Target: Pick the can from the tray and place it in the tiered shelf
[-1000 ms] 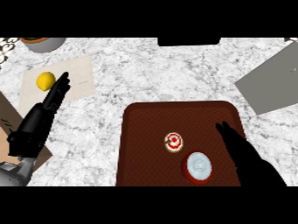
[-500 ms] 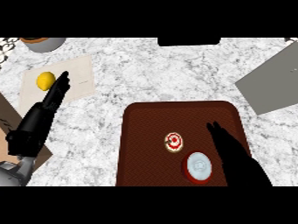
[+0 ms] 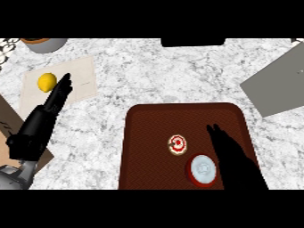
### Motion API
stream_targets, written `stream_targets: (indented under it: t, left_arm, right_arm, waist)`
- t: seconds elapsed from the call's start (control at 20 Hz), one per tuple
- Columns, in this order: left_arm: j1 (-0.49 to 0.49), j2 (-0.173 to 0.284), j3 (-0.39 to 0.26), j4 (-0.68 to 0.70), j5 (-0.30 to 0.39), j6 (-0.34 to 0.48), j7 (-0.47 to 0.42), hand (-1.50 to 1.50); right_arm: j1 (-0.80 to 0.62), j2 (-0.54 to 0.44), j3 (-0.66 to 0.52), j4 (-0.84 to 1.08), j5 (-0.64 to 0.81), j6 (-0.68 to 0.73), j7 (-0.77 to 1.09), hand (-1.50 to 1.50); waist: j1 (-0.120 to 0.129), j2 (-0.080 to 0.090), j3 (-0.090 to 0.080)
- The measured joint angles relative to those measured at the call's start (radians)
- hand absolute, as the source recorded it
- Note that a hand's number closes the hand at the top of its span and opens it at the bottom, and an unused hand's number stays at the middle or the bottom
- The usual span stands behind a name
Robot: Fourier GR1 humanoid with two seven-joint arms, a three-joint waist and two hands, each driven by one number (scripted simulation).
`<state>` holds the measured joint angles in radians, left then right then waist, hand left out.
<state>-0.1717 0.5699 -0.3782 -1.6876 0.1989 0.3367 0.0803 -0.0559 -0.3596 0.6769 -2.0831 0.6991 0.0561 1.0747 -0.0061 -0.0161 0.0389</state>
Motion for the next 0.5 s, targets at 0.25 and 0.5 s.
stream_targets:
  t: [0.25, 0.5]
  left_arm:
    - [0.003, -0.002, 0.007, 0.001, 0.009, -0.010, -0.003, 0.00]
    - [-0.007, -0.004, 0.011, 0.012, 0.005, -0.015, -0.004, 0.00]
  right_arm:
    - [0.010, 0.033, 0.015, 0.042, 0.038, 0.005, -0.006, -1.50]
    - [0.007, 0.066, -0.001, 0.108, 0.053, 0.004, -0.025, -1.50]
  waist:
    - [-0.002, 0.000, 0.000]
    - [0.000, 0.001, 0.001]
